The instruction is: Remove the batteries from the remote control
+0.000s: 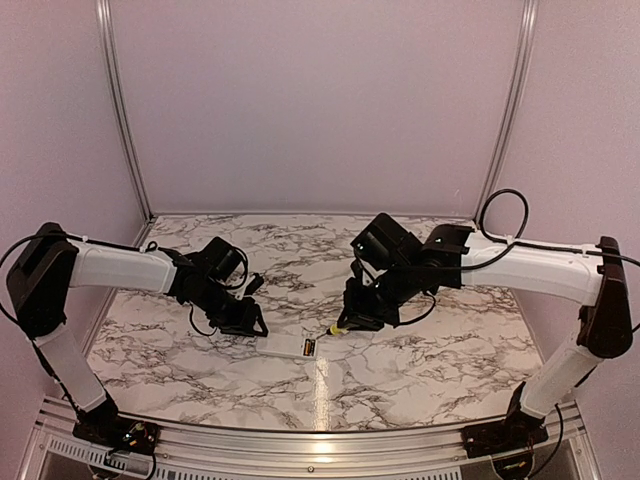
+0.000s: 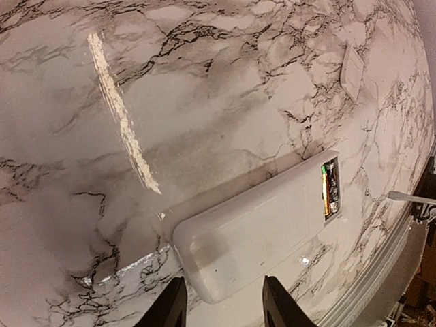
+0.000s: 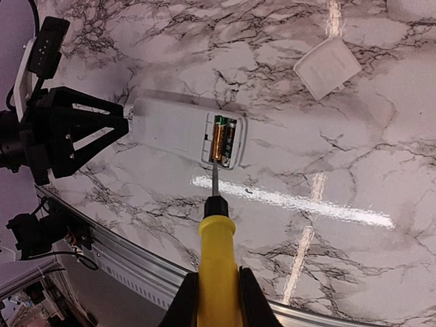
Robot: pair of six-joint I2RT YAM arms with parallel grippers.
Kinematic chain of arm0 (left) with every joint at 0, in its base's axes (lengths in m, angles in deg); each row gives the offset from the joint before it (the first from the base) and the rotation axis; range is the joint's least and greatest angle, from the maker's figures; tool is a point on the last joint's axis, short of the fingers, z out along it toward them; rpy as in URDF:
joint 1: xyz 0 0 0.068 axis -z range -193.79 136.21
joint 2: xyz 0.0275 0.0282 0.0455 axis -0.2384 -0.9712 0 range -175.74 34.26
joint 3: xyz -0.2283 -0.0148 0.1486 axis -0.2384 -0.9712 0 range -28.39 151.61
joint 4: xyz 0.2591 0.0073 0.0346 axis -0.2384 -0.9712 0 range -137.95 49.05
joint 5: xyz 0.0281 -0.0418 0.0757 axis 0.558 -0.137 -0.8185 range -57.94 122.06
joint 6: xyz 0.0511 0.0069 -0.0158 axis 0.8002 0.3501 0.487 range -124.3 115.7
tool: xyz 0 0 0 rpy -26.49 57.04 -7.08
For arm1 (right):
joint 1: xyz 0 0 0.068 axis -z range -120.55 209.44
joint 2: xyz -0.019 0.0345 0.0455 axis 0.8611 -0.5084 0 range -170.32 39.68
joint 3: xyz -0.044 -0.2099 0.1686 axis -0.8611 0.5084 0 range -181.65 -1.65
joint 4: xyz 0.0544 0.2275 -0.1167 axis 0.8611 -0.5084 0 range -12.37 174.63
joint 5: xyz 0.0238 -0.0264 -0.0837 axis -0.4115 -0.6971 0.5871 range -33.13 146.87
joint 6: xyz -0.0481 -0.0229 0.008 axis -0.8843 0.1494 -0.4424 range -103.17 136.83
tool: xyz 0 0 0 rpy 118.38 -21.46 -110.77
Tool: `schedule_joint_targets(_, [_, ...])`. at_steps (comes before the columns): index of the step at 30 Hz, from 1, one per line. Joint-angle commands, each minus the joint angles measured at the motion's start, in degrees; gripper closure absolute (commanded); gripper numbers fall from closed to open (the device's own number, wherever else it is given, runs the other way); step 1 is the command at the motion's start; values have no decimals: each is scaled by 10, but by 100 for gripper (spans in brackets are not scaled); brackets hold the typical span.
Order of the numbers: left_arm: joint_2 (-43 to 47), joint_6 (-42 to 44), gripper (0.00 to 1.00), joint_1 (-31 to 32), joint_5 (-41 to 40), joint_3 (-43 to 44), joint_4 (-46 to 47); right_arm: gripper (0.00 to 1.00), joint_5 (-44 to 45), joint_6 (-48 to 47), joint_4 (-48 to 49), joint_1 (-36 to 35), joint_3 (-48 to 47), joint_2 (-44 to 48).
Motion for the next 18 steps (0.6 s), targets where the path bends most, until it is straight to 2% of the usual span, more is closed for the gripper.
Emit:
schedule_joint_targets(1, [-18,12,61,10,-13,19,-23,100,-5,-18,-9,13,-6,21])
schedule_joint_targets(18, [-49,20,70,18,-44,30,-43,100,-36,-32,42,20,11,7])
